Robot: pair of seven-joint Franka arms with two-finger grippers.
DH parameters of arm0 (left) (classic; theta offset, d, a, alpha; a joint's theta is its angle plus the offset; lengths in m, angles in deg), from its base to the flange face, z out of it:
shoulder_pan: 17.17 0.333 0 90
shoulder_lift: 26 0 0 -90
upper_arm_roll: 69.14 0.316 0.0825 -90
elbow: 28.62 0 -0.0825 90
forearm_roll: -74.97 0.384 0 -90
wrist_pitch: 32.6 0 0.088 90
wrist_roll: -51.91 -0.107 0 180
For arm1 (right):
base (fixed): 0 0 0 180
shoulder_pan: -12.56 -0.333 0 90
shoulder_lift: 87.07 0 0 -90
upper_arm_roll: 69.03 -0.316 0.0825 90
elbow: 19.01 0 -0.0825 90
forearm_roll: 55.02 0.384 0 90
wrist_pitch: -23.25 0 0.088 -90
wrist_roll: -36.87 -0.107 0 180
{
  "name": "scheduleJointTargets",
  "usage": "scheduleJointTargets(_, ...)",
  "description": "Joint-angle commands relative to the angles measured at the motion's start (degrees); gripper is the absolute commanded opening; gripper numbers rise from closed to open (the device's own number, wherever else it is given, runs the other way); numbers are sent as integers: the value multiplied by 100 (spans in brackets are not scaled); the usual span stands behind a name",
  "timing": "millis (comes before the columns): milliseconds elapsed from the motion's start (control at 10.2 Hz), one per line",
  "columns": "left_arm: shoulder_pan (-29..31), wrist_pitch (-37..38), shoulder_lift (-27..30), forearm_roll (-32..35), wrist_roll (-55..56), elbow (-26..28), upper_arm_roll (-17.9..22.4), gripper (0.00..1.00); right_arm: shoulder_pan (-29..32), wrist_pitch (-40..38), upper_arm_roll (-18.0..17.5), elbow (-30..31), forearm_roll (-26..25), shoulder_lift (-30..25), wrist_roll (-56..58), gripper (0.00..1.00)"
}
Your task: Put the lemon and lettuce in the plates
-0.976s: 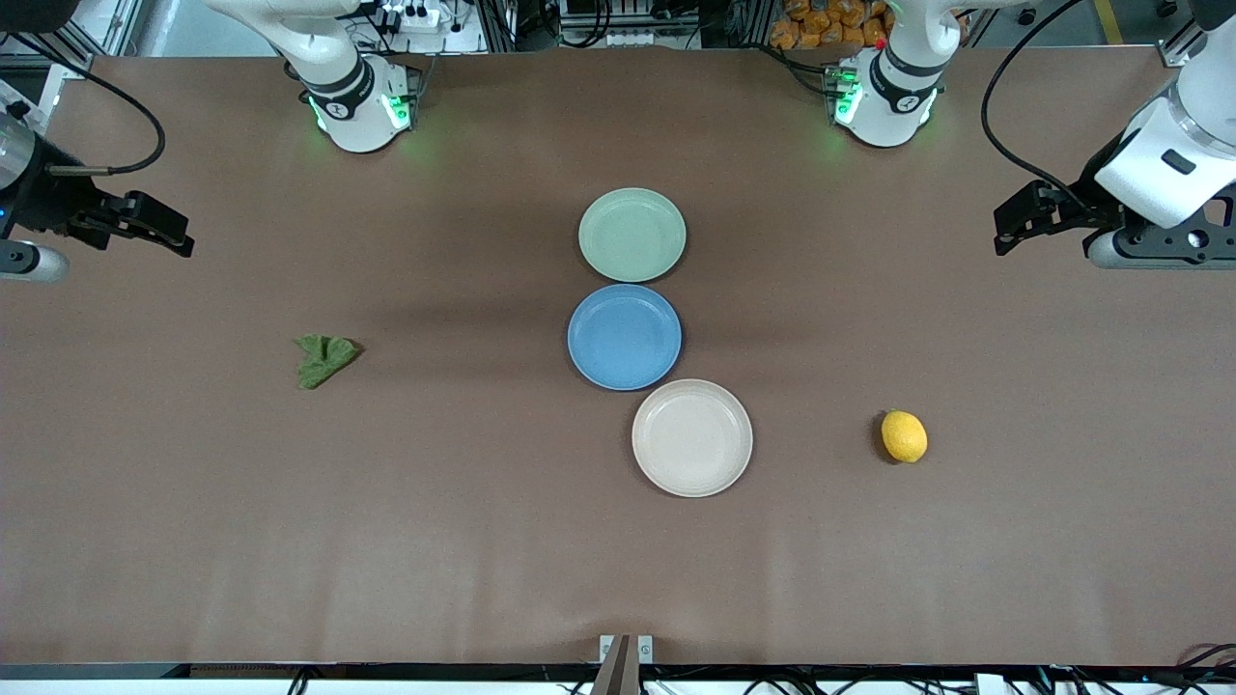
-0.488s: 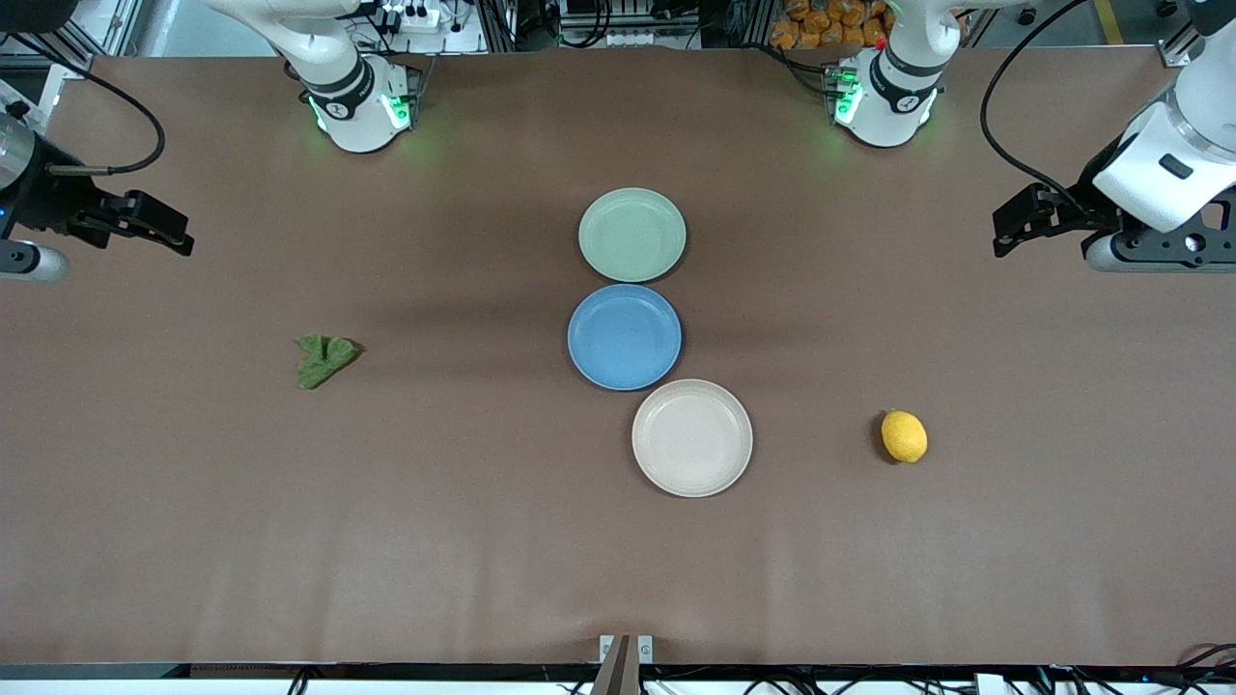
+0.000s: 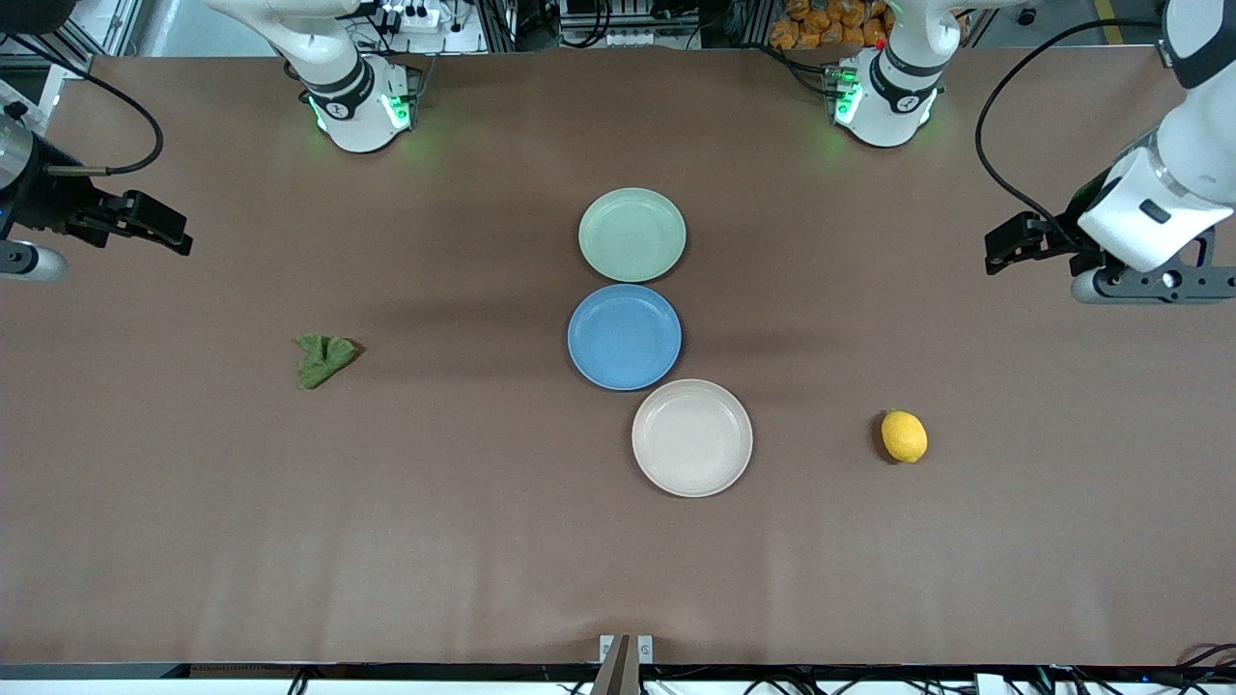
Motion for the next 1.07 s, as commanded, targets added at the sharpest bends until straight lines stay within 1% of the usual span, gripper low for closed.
scheduleJointTargets(0, 74, 99, -176, -100, -40, -91, -3, 100, 86, -68, -42, -51, 74, 25, 11, 100)
scheduleJointTargets(585, 205, 55, -817, -56, -57, -99, 14, 100, 95, -139, -33, -51, 74, 25, 11, 100)
scheduleJointTargets(683, 310, 29, -906, -56, -74, -99, 32, 100, 112, -147, -33, -42, 74, 25, 11, 100)
scheduleJointTargets(780, 433, -50, -1011, -48, -109, -91, 32, 100, 139, -147, -33, -42, 74, 25, 11, 100)
scheduleJointTargets(976, 443, -270, -1274, 74, -127, -47, 32, 100, 139, -147, -33, -42, 74, 25, 11, 100)
